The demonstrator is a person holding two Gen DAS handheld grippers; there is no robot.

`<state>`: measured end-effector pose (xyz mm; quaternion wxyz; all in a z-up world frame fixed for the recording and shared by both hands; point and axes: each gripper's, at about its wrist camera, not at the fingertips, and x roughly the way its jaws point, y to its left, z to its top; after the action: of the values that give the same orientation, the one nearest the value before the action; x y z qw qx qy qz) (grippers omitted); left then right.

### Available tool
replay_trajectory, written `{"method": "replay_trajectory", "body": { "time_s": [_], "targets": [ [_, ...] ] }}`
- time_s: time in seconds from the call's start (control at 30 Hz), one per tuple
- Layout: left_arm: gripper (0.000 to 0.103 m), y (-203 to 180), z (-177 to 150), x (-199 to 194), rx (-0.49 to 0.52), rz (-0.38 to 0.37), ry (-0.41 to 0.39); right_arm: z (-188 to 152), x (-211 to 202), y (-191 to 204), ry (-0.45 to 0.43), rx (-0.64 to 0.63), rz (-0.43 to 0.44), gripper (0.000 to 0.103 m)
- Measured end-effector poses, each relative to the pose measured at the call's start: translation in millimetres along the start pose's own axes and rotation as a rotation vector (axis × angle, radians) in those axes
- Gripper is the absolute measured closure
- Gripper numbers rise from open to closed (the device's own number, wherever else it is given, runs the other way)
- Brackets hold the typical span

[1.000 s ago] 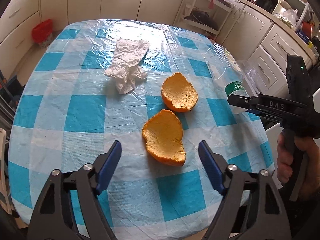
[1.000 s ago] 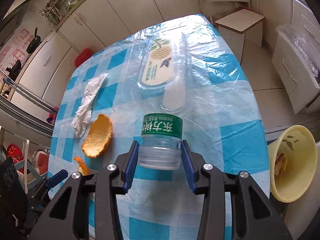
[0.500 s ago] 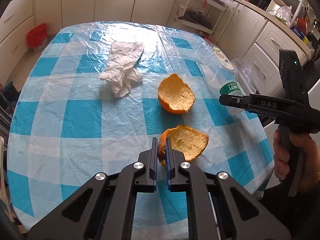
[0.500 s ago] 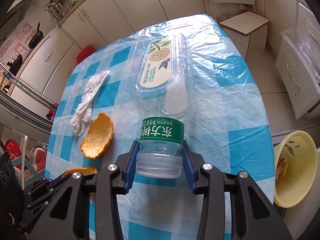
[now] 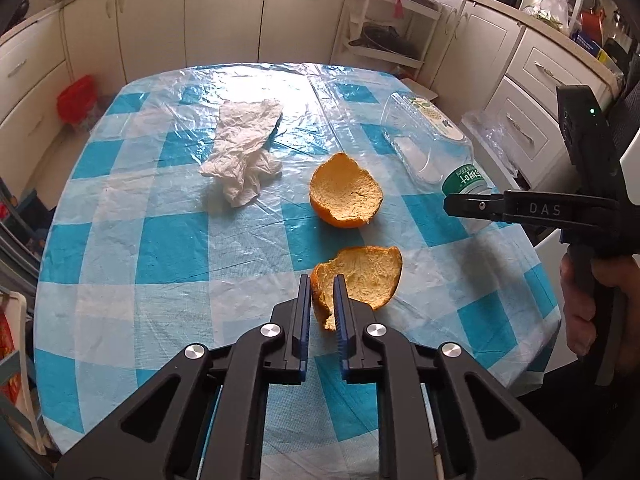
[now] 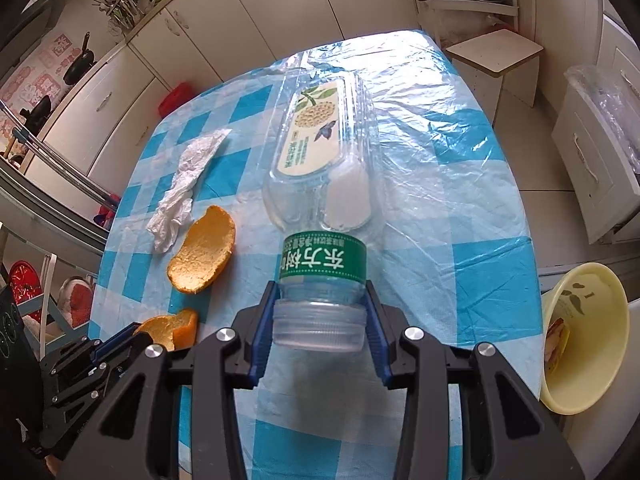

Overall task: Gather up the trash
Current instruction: 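Grasp an orange peel with the left tool while the right tool lifts the bottle, then carry the peel and bottle over the yellow bin with both tools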

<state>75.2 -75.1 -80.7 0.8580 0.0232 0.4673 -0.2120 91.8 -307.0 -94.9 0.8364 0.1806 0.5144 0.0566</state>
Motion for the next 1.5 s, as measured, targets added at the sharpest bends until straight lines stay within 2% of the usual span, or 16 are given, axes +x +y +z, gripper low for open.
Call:
{"method": "replay_trajectory", "body": {
  "time_s": [0.33, 0.53, 0.67, 0.97, 1.03, 1.1, 1.2, 1.27, 1.3, 1.33, 1.43, 1.5],
  "targets": [
    [0.094, -8.0, -4.7, -19.5, 0.038, 0.024, -0.061, -11.4, -8.1, 0.8, 0.004, -0.005, 0.014, 0.062],
    [0.097, -12.3, -7.5, -32.7, 0.034, -0.011, -0.104, -19.9, -18.9, -11.4, 0.017, 0.111, 0.205, 0.062],
    [0.098, -14.4, -8.2, -42.9, 0.026, -0.052, -0.146, -25.7, -32.6, -22.6, -0.001, 0.173, 0.286, 0.062],
    [0.099, -14.9, -6.3, -49.5, -0.03, -0.139, -0.186, -37.1, -58.4, -50.9, -0.053, 0.235, 0.302, 0.062],
    [0.099, -18.1, -5.1, -51.1, -0.019, -0.13, -0.193, -38.9, -64.9, -58.2, -0.069, 0.246, 0.301, 0.062],
    [0.099, -19.4, -4.5, -46.1, -0.015, -0.114, -0.165, -40.3, -68.9, -61.3, -0.083, 0.245, 0.283, 0.062],
    [0.098, -11.5, -6.5, -30.2, -0.047, -0.027, -0.11, -43.7, -73.7, -62.9, -0.095, 0.221, 0.238, 0.062],
    [0.081, -0.8, -7.8, -18.9, -0.083, 0.0, -0.069, -45.3, -72.2, -60.8, -0.092, 0.21, 0.228, 0.062],
    [0.06, 4.1, -8.5, -13.9, -0.104, 0.017, -0.052, -46.0, -71.6, -59.9, -0.09, 0.2, 0.221, 0.062],
    [0.045, 7.6, -9.7, -11.2, -0.119, 0.034, -0.047, -46.5, -69.8, -58.4, -0.086, 0.189, 0.214, 0.062],
    [0.036, 12.3, -11.6, -1.3, -0.136, 0.058, -0.018, -45.7, -62.7, -54.2, -0.063, 0.172, 0.208, 0.062],
    [0.035, 12.1, -11.8, 7.9, -0.137, 0.068, 0.002, -46.8, -61.0, -55.3, -0.053, 0.156, 0.211, 0.062]
  ]
}}
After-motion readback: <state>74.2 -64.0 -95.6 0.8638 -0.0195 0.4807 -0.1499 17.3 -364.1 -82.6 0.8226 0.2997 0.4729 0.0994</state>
